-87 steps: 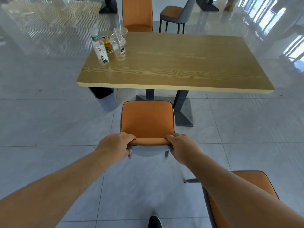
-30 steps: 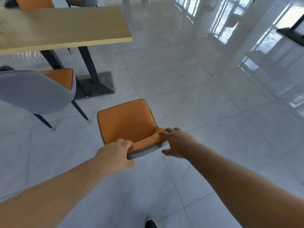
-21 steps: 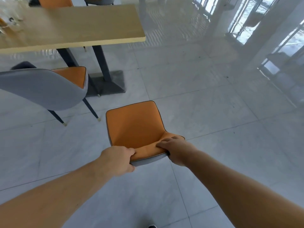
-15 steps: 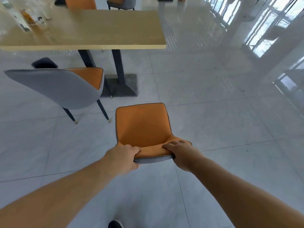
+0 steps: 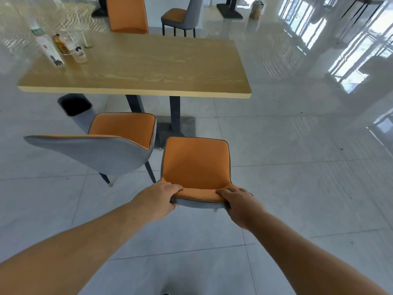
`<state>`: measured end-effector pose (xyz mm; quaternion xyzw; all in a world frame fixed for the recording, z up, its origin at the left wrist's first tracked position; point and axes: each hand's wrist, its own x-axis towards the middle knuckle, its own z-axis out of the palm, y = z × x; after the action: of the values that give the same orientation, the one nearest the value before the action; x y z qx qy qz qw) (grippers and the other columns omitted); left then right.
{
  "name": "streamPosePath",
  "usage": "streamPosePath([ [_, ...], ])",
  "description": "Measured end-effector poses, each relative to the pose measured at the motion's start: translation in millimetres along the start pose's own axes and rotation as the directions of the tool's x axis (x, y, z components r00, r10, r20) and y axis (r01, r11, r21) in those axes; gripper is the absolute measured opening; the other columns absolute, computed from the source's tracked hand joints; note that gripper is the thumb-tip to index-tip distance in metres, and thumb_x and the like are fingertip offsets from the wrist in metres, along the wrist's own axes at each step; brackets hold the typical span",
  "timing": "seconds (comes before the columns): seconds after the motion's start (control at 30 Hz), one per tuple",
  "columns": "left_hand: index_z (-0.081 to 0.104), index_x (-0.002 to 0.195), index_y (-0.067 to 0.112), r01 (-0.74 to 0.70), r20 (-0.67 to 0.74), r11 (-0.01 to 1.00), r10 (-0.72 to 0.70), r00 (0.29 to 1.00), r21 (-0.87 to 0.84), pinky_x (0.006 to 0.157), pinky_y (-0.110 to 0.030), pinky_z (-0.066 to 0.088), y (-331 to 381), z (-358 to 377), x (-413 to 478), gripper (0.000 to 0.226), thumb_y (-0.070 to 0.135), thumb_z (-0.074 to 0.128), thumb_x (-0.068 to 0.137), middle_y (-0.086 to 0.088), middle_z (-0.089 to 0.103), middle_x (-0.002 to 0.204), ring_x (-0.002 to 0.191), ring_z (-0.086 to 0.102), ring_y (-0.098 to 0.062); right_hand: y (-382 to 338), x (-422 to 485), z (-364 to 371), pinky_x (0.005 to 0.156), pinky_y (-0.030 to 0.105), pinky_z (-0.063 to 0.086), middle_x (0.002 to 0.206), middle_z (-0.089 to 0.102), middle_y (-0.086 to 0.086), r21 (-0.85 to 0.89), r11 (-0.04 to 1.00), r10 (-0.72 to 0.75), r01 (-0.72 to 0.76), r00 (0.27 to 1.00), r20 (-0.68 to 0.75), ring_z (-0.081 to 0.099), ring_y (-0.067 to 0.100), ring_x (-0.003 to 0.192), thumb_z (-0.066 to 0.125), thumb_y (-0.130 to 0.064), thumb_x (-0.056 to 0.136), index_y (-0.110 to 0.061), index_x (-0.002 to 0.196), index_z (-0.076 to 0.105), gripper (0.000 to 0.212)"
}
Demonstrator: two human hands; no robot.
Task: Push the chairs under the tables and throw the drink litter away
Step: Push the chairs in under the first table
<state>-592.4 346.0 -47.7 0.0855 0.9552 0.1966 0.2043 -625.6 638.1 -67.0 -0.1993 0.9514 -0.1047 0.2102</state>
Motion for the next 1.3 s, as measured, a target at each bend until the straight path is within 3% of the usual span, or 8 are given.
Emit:
streamPosePath([
  [0.4,0.051,0.137,0.042,-0.046,-0.050,0.999,0.045,0.998,-0.004,0.089,-0.032,0.049,-60,-85,153,0.045,0.041,0.065,0.094,0.012,0.059,0.125,0.107,0.055,-0.012,23,168,-77,0.094,0.045,0.051,0.136,0.058,-0.009,-0.019,1.000,0.020,-0.021,0.999,-0.041,0.052,0.027,0.124,0.051,-0.017,0.099,-0.039,0.140,0.051,0.047],
  [0.53,0.052,0.133,0.044,-0.108,0.002,0.994,0.108,0.994,0.008,0.084,-0.030,0.049,-69,-109,176,0.048,0.050,0.068,0.088,0.015,0.058,0.120,0.100,0.055,-0.009,33,190,-108,0.098,0.055,0.049,0.137,0.055,-0.002,-0.177,0.961,0.228,-0.214,0.971,0.065,0.048,0.031,0.125,0.052,-0.016,0.093,-0.035,0.134,0.050,0.045],
  [0.63,0.050,0.136,0.040,-0.045,0.047,0.989,0.038,0.998,0.144,0.084,-0.034,0.053,-98,-131,174,0.055,0.057,0.064,0.086,0.014,0.056,0.126,0.108,0.055,-0.012,15,192,-110,0.106,0.074,0.030,0.139,0.051,0.002,-0.384,0.873,0.393,-0.302,0.901,0.185,0.039,0.037,0.134,0.058,-0.028,0.092,-0.032,0.139,0.042,0.051],
  [0.77,0.049,0.132,0.030,0.142,0.053,0.944,-0.165,0.985,0.297,0.084,-0.036,0.055,-170,-157,147,0.052,0.054,0.063,0.089,0.005,0.056,0.118,0.102,0.056,-0.017,-57,207,-92,0.107,0.059,0.033,0.125,0.060,0.000,-0.293,0.953,0.123,-0.071,0.979,0.165,0.052,0.031,0.122,0.055,-0.034,0.096,-0.030,0.129,0.050,0.034],
  [0.9,0.051,0.123,0.032,0.285,0.078,0.918,-0.317,0.945,0.275,0.078,-0.035,0.054,-237,-170,104,0.052,0.063,0.059,0.082,0.008,0.057,0.108,0.094,0.058,-0.016,-117,230,-65,0.077,0.036,0.047,0.103,0.066,-0.003,-0.280,0.960,0.008,0.007,0.999,0.054,0.062,0.022,0.090,0.055,-0.029,0.099,-0.028,0.118,0.057,0.019],
  [1.0,0.060,0.118,0.031,0.186,-0.080,0.943,-0.170,0.982,0.276,0.067,-0.035,0.055,-265,-161,70,0.044,0.052,0.071,0.080,0.009,0.064,0.099,0.083,0.062,-0.016,-127,233,-56,0.063,0.030,0.043,0.090,0.067,-0.007,-0.333,0.942,0.030,-0.034,0.999,-0.017,0.061,0.017,0.075,0.055,-0.030,0.098,-0.029,0.106,0.063,0.012],
  [1.1,0.074,0.103,0.020,0.040,-0.221,0.956,0.027,0.975,0.291,0.051,-0.034,0.056,-280,-154,56,0.044,0.027,0.093,0.063,0.002,0.072,0.084,0.066,0.067,-0.023,-126,231,-56,0.059,0.028,0.044,0.086,0.067,-0.009,-0.353,0.935,0.005,-0.007,1.000,-0.007,0.061,0.016,0.072,0.057,-0.029,0.096,-0.031,0.103,0.066,0.012],
  [1.3,0.069,0.083,0.021,-0.134,-0.220,0.931,0.217,0.951,0.339,0.041,-0.024,0.048,-286,-156,60,0.038,0.021,0.095,0.055,0.009,0.064,0.065,0.050,0.061,-0.015,-147,242,-64,0.059,0.028,0.043,0.091,0.069,-0.007,-0.366,0.919,-0.135,0.146,0.989,0.055,0.065,0.016,0.075,0.055,-0.025,0.099,-0.027,0.107,0.067,0.015],
])
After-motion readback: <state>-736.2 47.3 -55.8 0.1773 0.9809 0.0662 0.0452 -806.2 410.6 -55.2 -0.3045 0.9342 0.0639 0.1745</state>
